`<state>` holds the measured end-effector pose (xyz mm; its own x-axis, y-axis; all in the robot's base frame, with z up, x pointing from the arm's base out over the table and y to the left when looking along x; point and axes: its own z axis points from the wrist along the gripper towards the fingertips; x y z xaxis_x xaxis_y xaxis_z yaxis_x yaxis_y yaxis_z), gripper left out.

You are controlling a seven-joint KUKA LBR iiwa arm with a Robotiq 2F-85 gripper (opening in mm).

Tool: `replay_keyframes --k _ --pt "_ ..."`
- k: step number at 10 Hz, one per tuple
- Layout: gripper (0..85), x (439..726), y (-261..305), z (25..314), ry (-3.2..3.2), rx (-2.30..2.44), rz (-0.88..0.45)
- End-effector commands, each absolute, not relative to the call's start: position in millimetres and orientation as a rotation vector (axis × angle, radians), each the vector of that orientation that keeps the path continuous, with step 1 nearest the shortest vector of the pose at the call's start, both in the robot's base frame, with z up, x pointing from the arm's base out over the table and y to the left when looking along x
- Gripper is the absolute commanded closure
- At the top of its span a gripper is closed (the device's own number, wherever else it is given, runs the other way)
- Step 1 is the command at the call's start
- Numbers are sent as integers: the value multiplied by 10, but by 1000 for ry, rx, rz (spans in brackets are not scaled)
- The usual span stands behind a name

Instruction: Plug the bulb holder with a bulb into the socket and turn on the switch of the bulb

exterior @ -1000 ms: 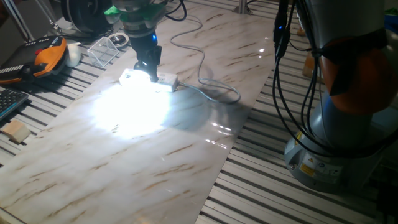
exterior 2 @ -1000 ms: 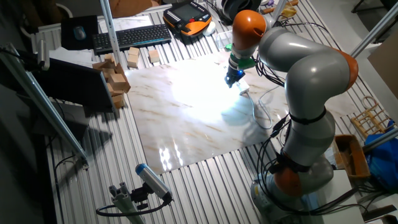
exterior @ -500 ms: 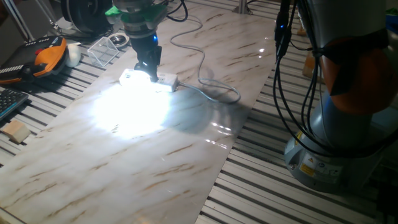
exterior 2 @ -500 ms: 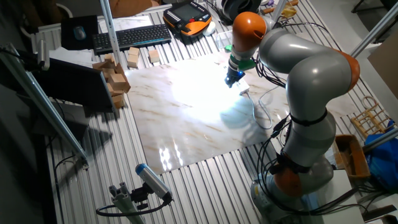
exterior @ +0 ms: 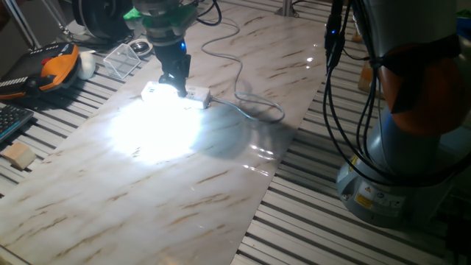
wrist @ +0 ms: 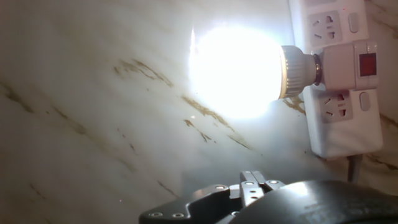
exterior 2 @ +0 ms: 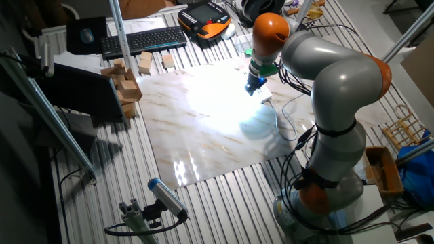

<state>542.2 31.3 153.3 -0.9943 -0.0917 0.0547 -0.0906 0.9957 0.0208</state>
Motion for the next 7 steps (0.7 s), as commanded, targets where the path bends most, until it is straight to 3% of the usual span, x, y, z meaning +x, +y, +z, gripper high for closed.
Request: replay_keyframes --k 1,7 --pt "850 5422 315 1532 -3083 141 -30" --pt "850 5434 327 1520 -3104 173 -10"
